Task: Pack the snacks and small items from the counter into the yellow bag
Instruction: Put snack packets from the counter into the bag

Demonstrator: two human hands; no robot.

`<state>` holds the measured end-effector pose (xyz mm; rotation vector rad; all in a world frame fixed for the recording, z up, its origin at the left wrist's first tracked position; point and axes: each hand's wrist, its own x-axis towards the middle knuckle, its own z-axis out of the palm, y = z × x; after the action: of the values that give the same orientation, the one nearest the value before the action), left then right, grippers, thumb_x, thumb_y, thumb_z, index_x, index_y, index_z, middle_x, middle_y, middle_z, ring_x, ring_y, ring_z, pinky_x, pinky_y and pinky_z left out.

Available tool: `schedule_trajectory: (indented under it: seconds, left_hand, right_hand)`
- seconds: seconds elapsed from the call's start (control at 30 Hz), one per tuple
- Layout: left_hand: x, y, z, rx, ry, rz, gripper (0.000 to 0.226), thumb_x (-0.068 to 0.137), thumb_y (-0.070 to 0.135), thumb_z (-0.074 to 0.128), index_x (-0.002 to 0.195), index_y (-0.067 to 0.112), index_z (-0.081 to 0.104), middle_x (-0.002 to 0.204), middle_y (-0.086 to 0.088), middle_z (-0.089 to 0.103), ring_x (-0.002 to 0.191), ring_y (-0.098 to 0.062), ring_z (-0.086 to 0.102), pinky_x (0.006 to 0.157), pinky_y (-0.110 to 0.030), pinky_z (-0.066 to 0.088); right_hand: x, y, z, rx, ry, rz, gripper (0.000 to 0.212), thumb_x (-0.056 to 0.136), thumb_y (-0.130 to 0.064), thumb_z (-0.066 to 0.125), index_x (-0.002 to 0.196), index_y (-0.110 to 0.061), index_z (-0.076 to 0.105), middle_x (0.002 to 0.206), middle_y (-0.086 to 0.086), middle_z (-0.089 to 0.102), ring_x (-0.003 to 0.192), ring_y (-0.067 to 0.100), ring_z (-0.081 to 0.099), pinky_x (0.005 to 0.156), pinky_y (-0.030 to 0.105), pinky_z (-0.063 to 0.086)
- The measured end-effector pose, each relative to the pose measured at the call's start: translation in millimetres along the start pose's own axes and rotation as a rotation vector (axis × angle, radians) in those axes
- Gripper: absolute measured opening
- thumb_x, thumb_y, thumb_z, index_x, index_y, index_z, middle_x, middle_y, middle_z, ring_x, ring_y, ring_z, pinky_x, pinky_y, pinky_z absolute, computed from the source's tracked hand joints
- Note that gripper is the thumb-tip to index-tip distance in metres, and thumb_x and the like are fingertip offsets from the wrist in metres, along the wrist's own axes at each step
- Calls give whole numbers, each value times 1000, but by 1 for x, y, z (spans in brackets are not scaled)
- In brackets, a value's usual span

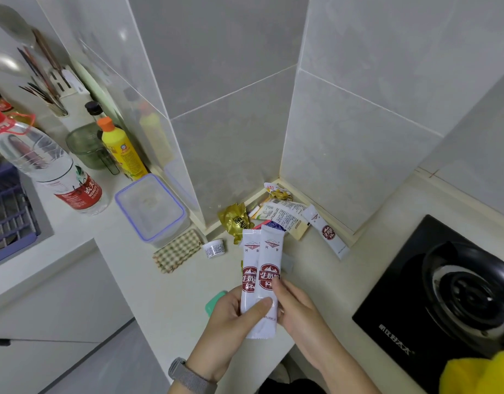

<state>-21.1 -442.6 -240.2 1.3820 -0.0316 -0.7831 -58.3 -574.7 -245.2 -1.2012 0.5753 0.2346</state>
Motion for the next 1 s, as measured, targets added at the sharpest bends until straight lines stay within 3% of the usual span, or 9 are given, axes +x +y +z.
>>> schedule_trajectory:
  seconds: [0.1, 0.3, 0.5, 0.63, 0.8, 0.87, 1.0]
  left_hand:
    - [-3, -1, 1, 23, -39, -13, 34, 77, 25, 66, 105, 7, 68, 100, -15, 72, 93, -28, 68, 76, -32, 53]
    - [-8, -1, 11, 98, -143, -47, 23, 86, 17, 64, 107, 11, 67, 101, -9, 74, 96, -25, 69, 82, -33, 55]
    - [-10, -5, 31, 189, -264, -51, 18, 86, 12, 62, 103, 13, 69, 97, -8, 75, 90, -22, 69, 76, -30, 55]
    - [-12, -5, 50, 228, -353, -35, 18, 86, 7, 60, 99, 15, 70, 92, -6, 75, 82, -14, 70, 69, -22, 53]
    - [-17, -6, 81, 276, -446, -24, 18, 86, 5, 61, 95, 15, 71, 88, -3, 76, 78, -11, 70, 65, -20, 53]
    - [-20, -12, 94, 291, -463, -17, 18, 85, 4, 61, 97, 14, 70, 90, -4, 76, 81, -13, 70, 67, -21, 53]
    - [-29, -26, 127, 311, -504, -1, 15, 84, 5, 65, 97, 11, 71, 89, -8, 76, 81, -17, 71, 65, -20, 53]
  right_hand:
    - [-6, -2, -3, -24, 37, -39, 34, 88, -38, 55, 104, -11, 70, 102, 10, 74, 100, 28, 68, 96, 48, 51]
    - [-25, 9, -8, 76, 181, -88, 59, 66, -49, 65, 105, -5, 69, 101, 13, 74, 96, 30, 70, 91, 46, 54]
    - [-48, 18, -19, 135, 335, -113, 27, 86, -35, 59, 92, -14, 75, 95, 9, 76, 97, 33, 68, 93, 49, 52]
    - [-64, 19, -32, 151, 424, -135, 27, 91, -30, 56, 100, -10, 71, 93, 5, 76, 85, 21, 72, 72, 30, 56]
    - [-87, 21, -50, 258, 529, -163, 23, 92, -26, 56, 99, -12, 73, 95, 7, 76, 92, 26, 70, 90, 45, 51]
    - [-99, 23, -60, 283, 552, -177, 21, 93, -24, 55, 92, -16, 74, 92, 7, 76, 85, 24, 71, 86, 44, 52]
    - [-123, 30, -87, 298, 581, -178, 21, 93, -24, 54, 103, -15, 71, 92, 5, 77, 83, 20, 73, 75, 31, 57]
